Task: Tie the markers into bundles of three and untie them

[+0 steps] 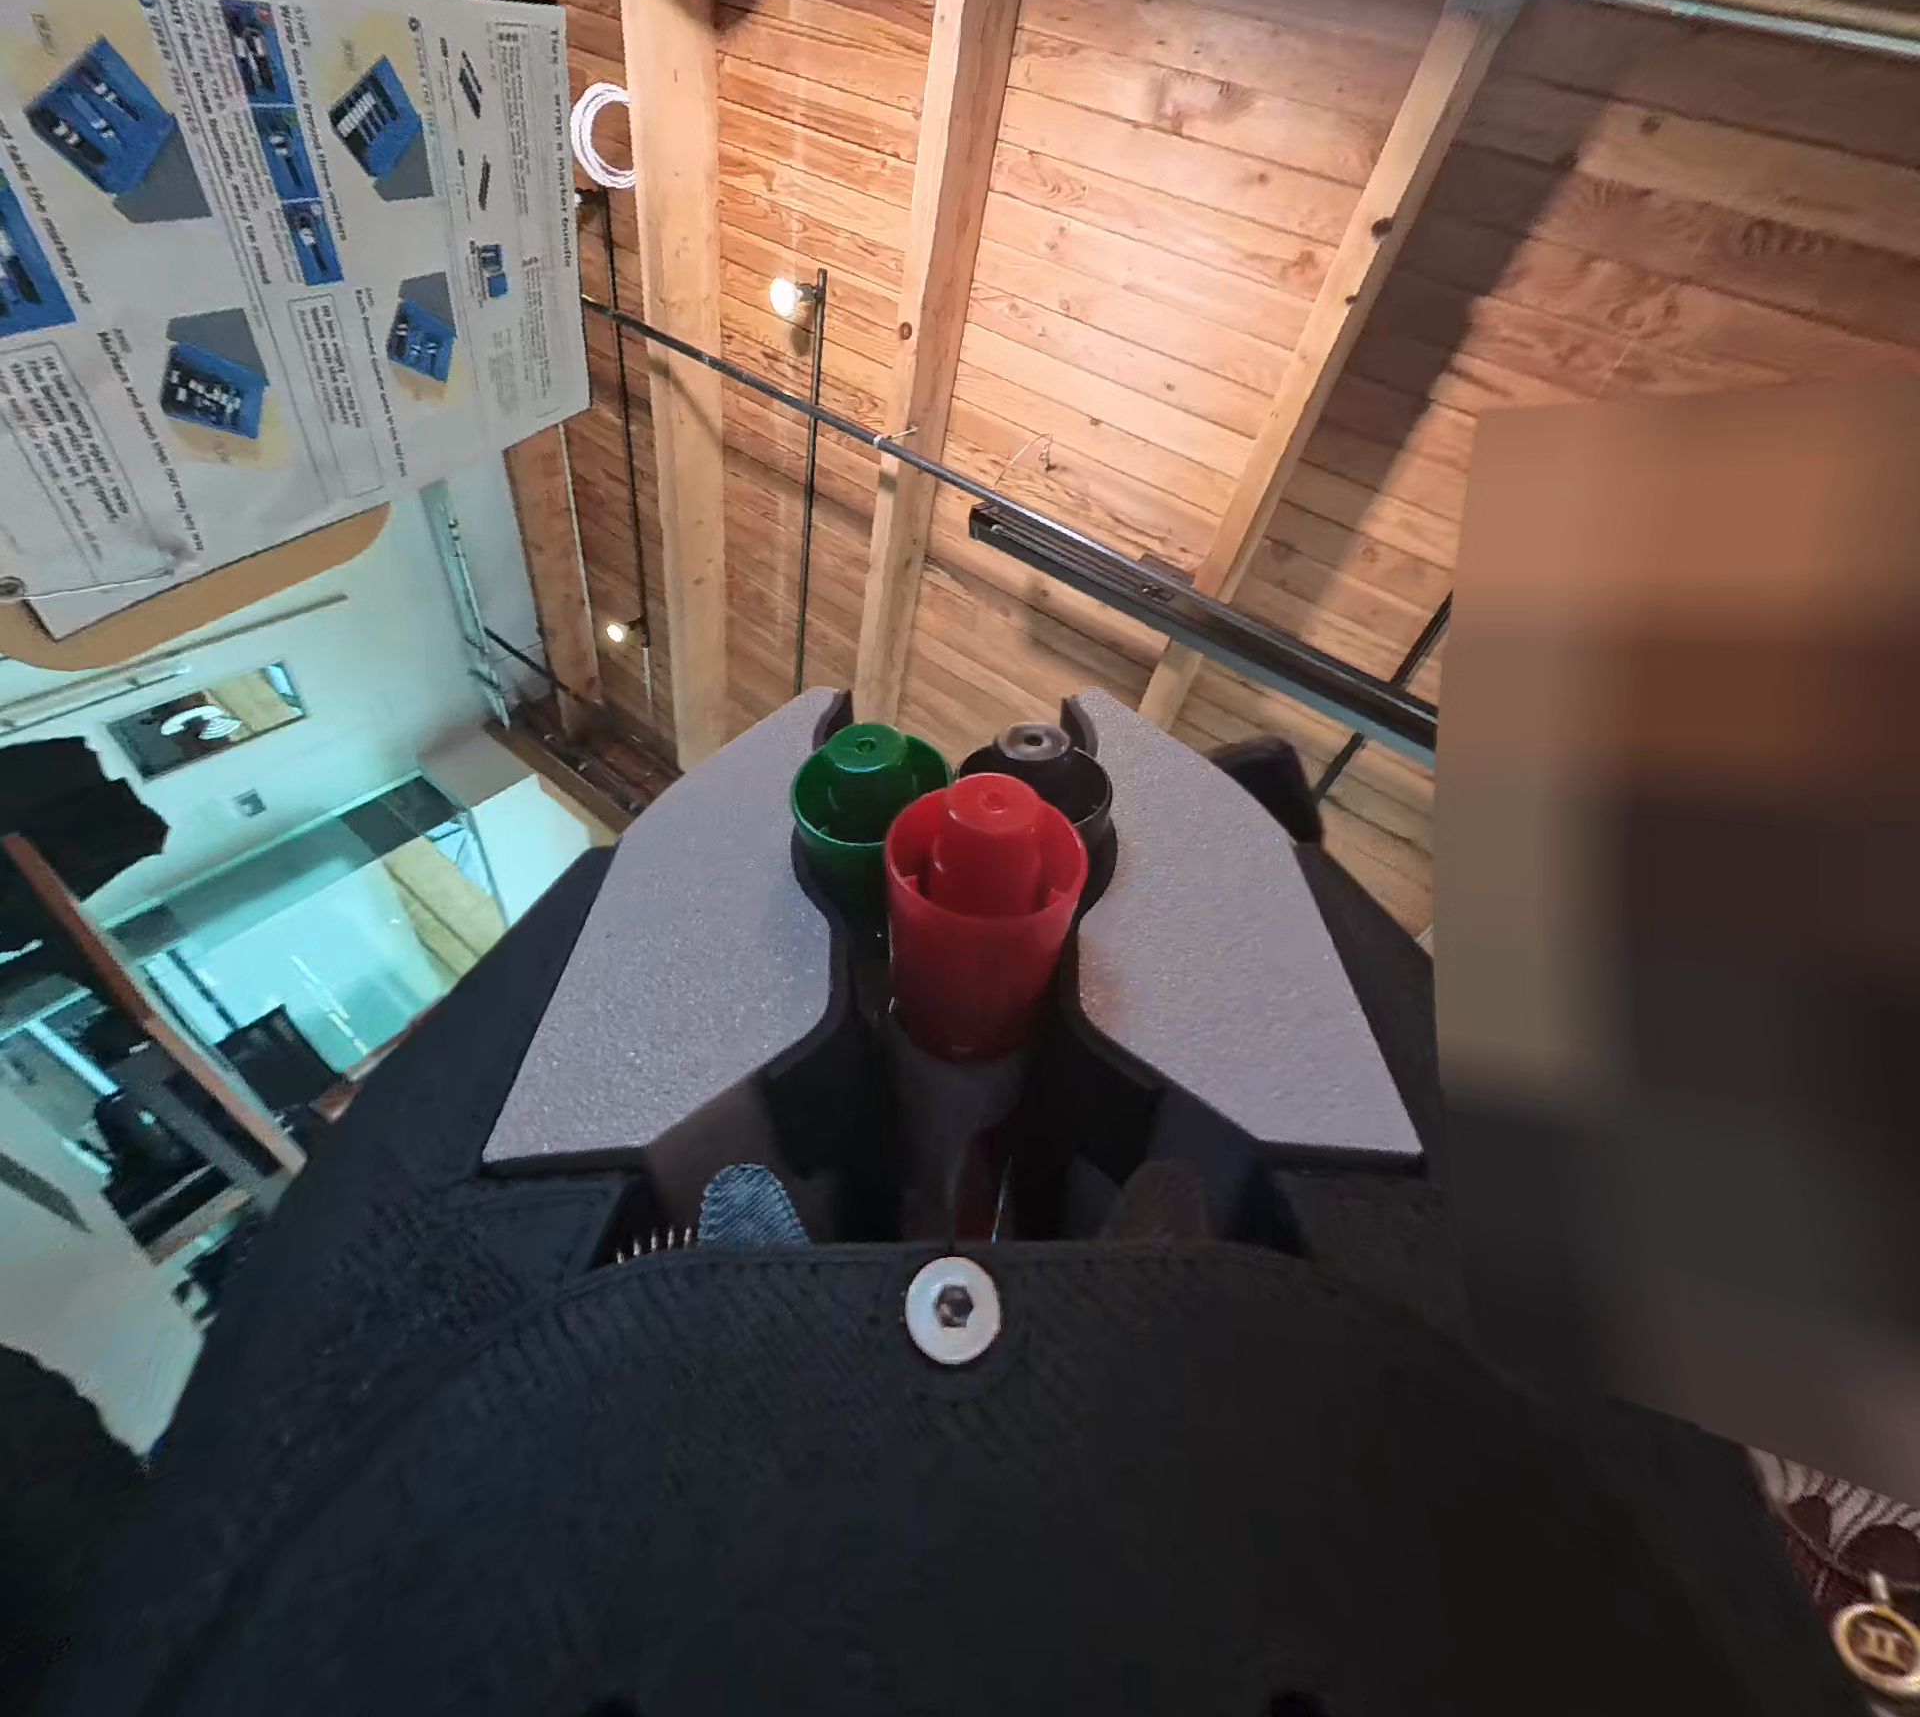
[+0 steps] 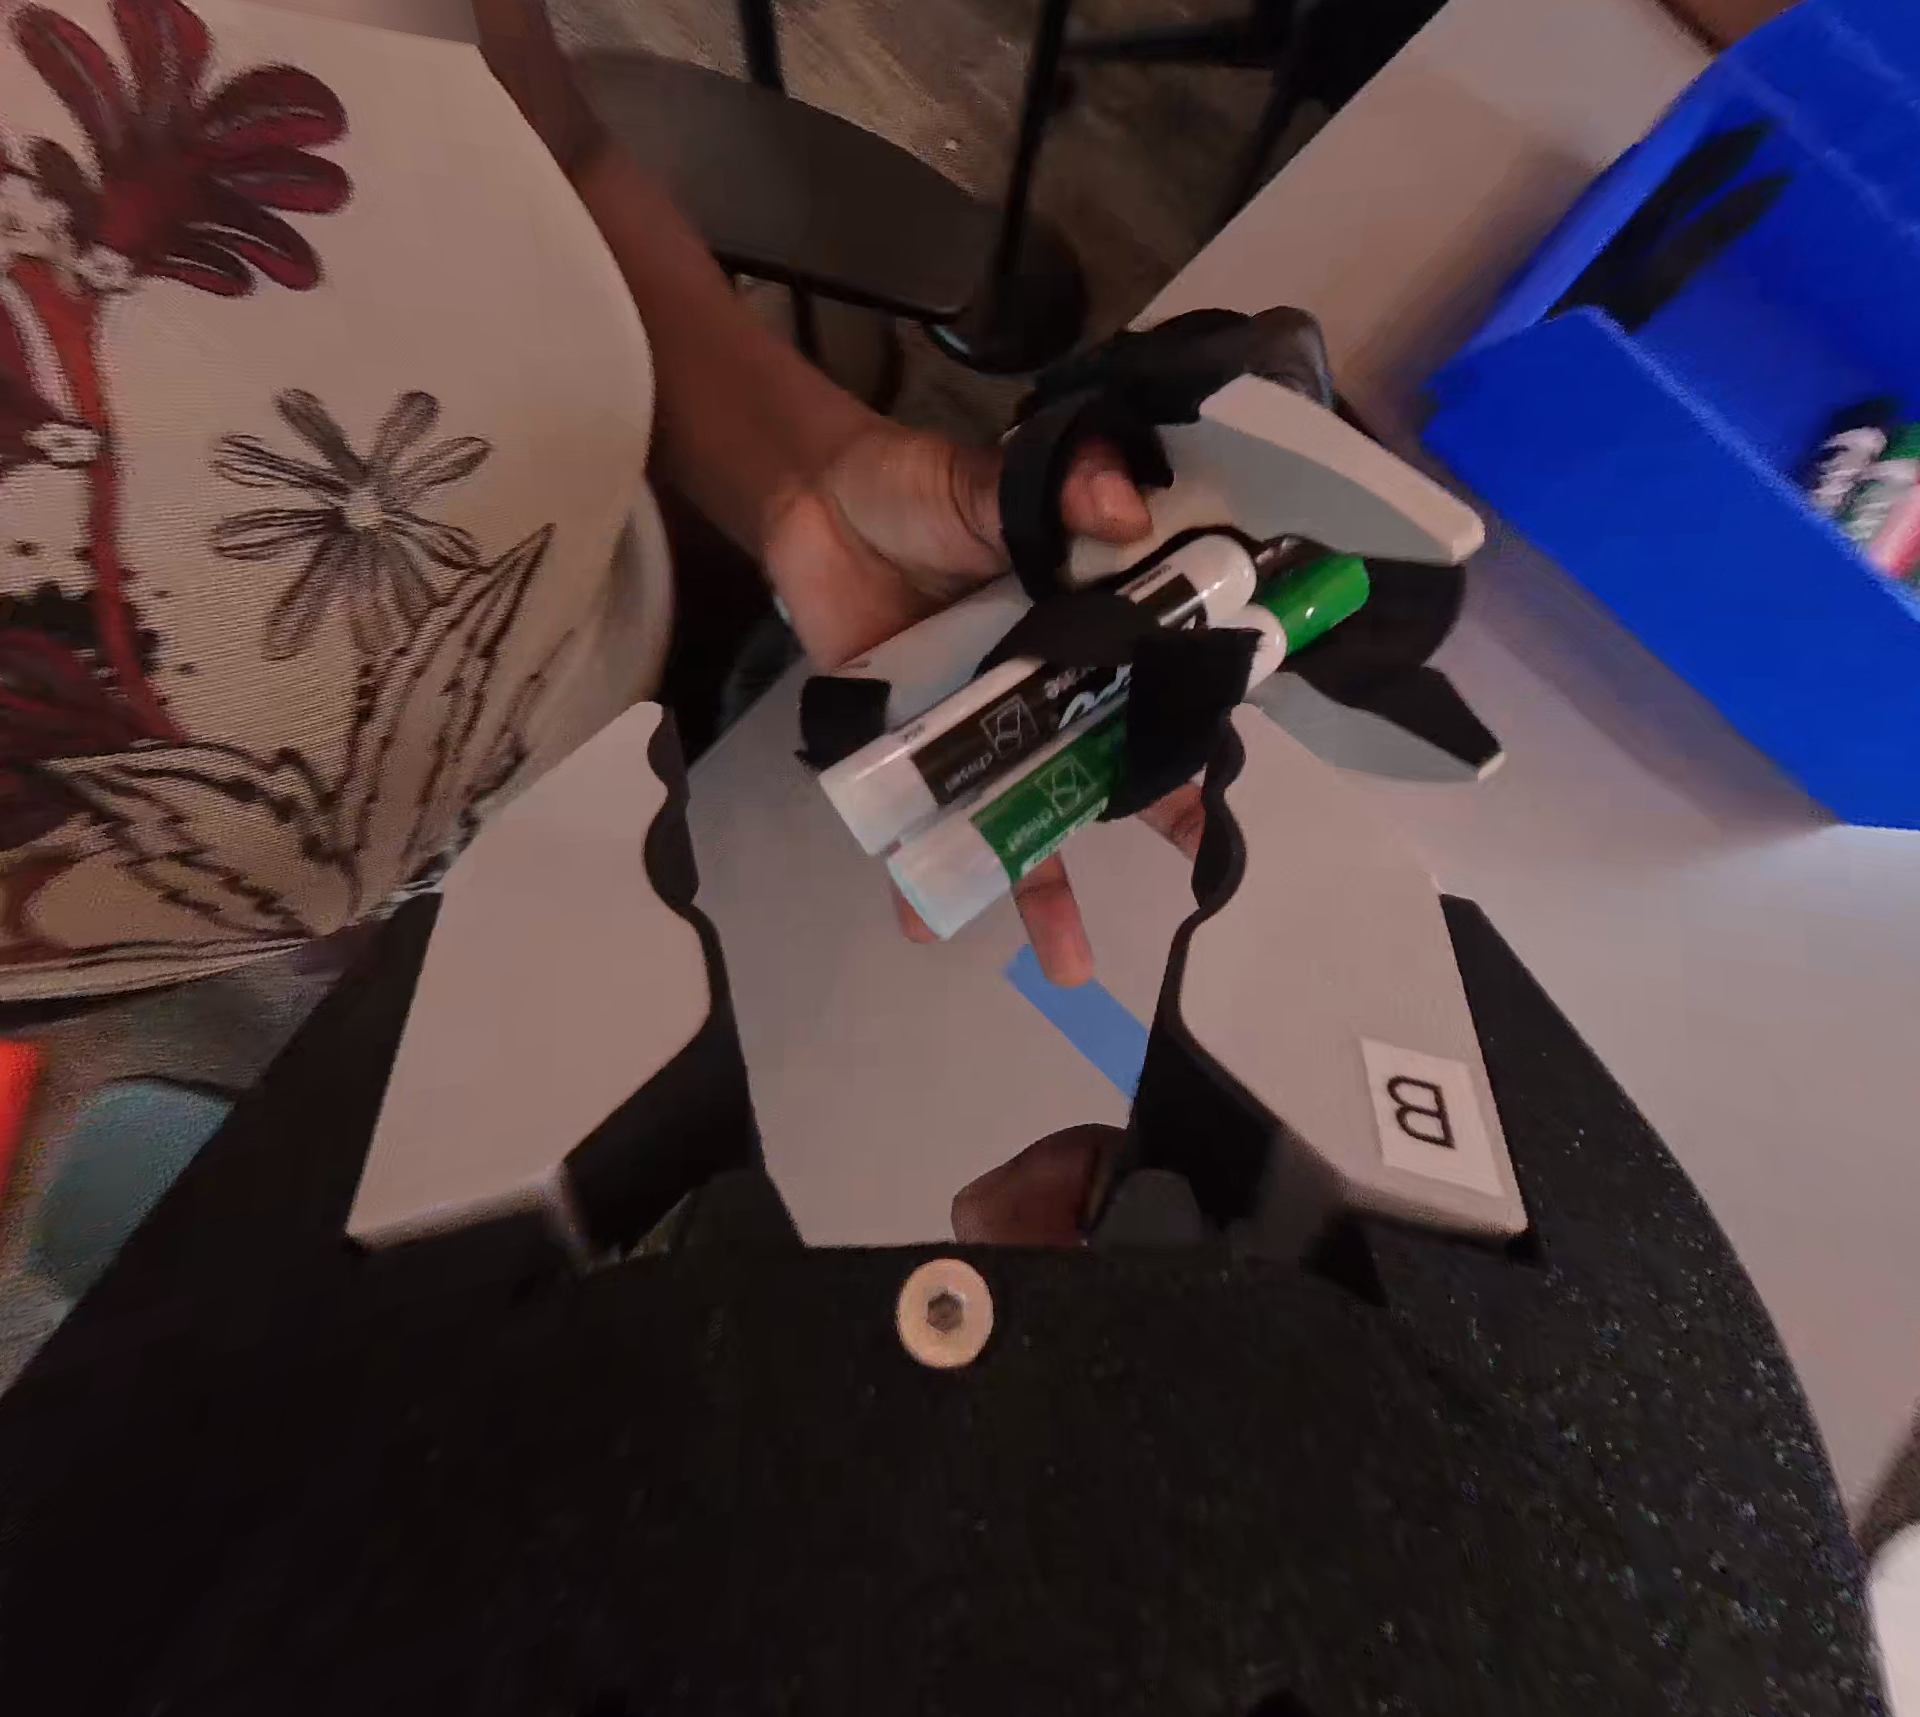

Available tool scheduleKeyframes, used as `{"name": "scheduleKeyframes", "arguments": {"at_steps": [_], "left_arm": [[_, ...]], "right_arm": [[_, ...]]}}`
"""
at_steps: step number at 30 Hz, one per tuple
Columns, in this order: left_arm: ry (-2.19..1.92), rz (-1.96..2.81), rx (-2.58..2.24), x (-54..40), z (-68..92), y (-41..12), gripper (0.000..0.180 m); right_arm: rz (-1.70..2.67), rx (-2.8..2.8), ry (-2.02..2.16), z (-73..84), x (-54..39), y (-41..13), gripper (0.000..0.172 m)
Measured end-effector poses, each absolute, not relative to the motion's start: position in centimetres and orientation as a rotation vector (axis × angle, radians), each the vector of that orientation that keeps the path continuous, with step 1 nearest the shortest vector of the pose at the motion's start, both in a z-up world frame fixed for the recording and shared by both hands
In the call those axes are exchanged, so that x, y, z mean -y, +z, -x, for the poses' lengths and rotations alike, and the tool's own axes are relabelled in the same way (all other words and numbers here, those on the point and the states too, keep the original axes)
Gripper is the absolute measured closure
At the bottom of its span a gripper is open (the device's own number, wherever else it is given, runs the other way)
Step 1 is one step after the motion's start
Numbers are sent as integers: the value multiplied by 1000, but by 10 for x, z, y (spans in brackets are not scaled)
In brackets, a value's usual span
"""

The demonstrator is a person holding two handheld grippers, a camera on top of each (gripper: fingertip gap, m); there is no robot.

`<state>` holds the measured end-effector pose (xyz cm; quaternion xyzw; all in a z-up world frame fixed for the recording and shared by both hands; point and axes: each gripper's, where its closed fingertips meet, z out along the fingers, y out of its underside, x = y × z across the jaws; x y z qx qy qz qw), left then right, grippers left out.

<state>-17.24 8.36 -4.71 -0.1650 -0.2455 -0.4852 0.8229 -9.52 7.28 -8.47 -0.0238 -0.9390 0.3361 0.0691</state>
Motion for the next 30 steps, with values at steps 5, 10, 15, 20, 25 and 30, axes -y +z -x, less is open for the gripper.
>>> {"name": "scheduleKeyframes", "arguments": {"at_steps": [5,10,15,20,25,30], "left_arm": [[-1063,331,550,-84,181,-56,142],[-1069,309,546,-84,179,-56,143],[-1056,291,532,-73,188,-58,143],[-981,274,608,-60,207,-78,143],[-947,313,582,-61,204,-77,142],[-928,344,536,-63,198,-67,142]], "right_arm": [[26,3031,888,86,-97,-68,82],[-25,2731,1111,116,-80,38,97],[-52,2617,1278,101,-75,8,100],[87,2573,1409,95,-80,-35,110],[25,2592,1335,91,-77,-38,110],[-23,2682,1138,98,-93,-37,113]]}}
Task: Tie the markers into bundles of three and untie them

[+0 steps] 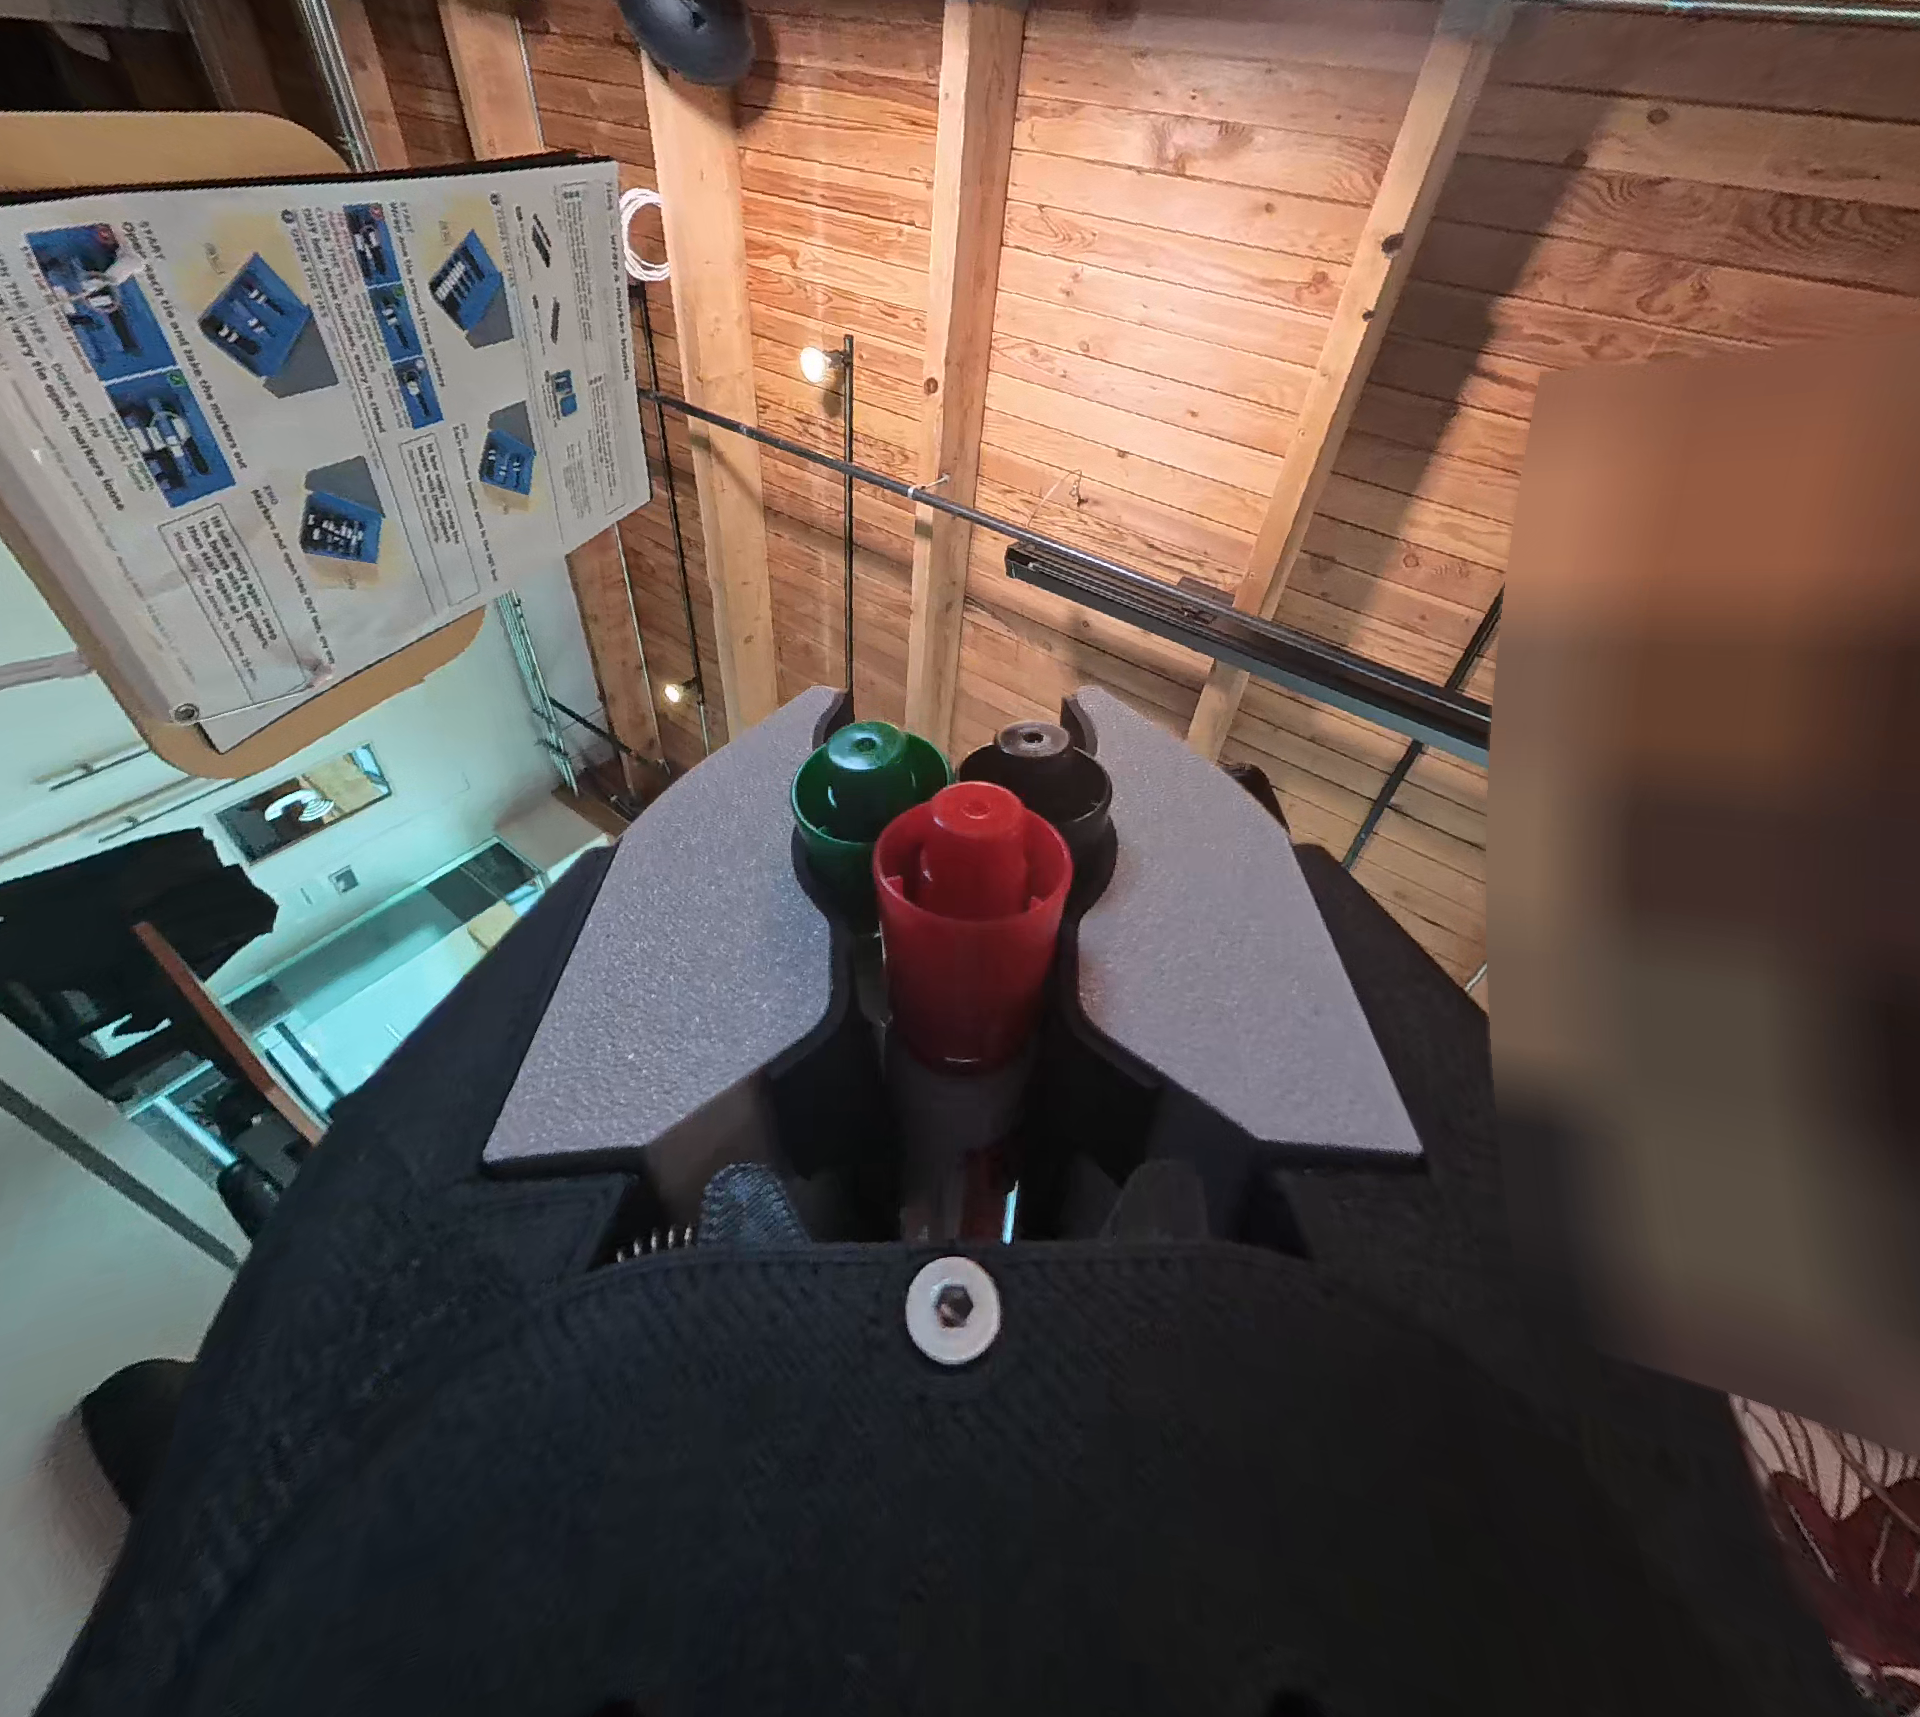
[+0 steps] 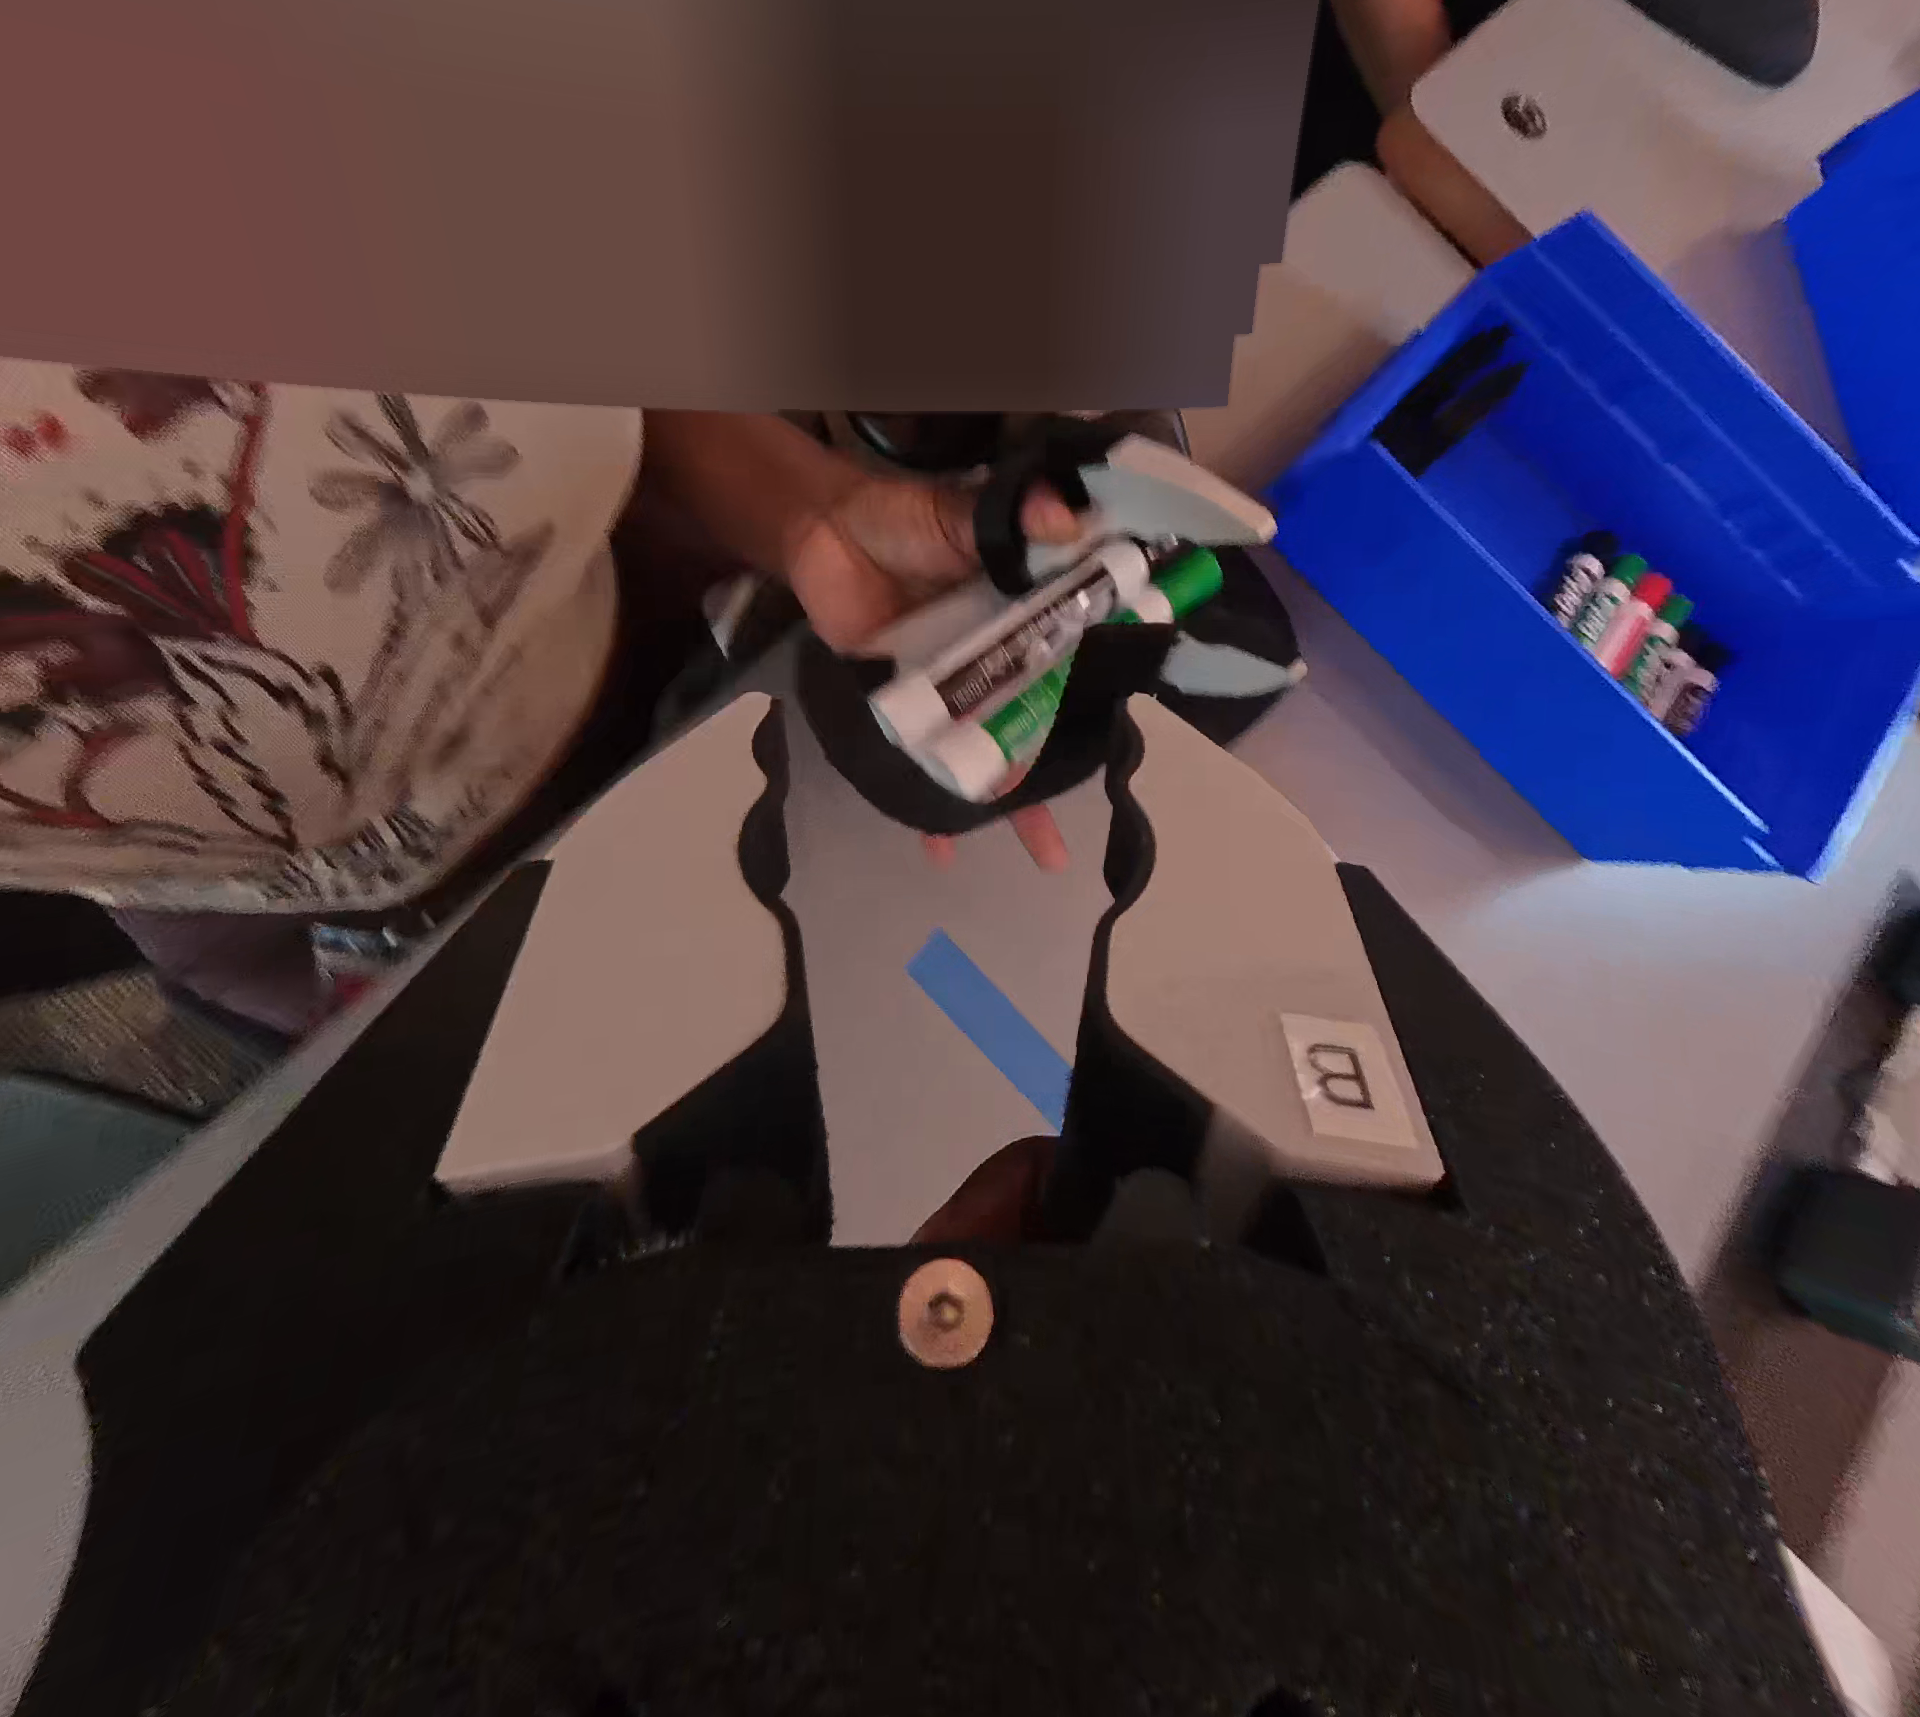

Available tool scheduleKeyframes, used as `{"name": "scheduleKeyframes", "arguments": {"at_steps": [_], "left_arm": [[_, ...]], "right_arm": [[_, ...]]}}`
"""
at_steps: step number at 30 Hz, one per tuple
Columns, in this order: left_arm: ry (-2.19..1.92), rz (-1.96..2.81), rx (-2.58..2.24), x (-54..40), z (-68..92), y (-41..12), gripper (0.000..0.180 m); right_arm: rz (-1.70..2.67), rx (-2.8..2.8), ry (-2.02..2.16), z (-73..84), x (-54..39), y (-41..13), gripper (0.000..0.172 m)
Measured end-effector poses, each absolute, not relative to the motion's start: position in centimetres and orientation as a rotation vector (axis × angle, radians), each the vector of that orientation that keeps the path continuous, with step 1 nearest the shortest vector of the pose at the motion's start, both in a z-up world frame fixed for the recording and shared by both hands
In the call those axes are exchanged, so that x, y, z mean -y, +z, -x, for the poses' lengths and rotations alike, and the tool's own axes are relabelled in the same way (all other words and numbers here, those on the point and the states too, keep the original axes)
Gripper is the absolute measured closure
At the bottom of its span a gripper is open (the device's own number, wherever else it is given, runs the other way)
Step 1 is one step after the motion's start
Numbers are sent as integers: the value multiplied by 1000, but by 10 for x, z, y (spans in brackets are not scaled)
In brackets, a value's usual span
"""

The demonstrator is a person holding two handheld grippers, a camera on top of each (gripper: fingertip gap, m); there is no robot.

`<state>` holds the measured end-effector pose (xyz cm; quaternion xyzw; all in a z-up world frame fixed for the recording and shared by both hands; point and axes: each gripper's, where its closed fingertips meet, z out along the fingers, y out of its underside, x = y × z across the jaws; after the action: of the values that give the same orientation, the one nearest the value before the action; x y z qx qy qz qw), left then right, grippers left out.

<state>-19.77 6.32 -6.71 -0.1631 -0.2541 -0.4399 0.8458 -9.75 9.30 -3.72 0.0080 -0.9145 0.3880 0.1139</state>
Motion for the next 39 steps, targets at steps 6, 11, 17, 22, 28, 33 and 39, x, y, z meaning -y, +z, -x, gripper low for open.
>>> {"name": "scheduleKeyframes", "arguments": {"at_steps": [6,11,17,22,28,33,39], "left_arm": [[-1035,343,497,-67,188,-53,142],[-960,336,507,-75,194,-49,142],[-856,370,521,-79,202,-45,142],[-869,352,555,-80,210,-53,142],[-955,262,620,-82,216,-66,142],[-1044,238,679,-91,211,-89,142],[-1134,268,662,-109,183,-93,142]], "right_arm": [[-160,2743,786,113,-111,-50,110],[-250,2760,842,101,-82,-55,108],[-390,2736,721,88,-59,-92,102],[-442,2588,476,107,-69,-76,94],[-390,2554,605,123,-73,14,93],[-378,2472,769,141,-69,87,98],[-420,2448,823,155,-55,106,98]]}}
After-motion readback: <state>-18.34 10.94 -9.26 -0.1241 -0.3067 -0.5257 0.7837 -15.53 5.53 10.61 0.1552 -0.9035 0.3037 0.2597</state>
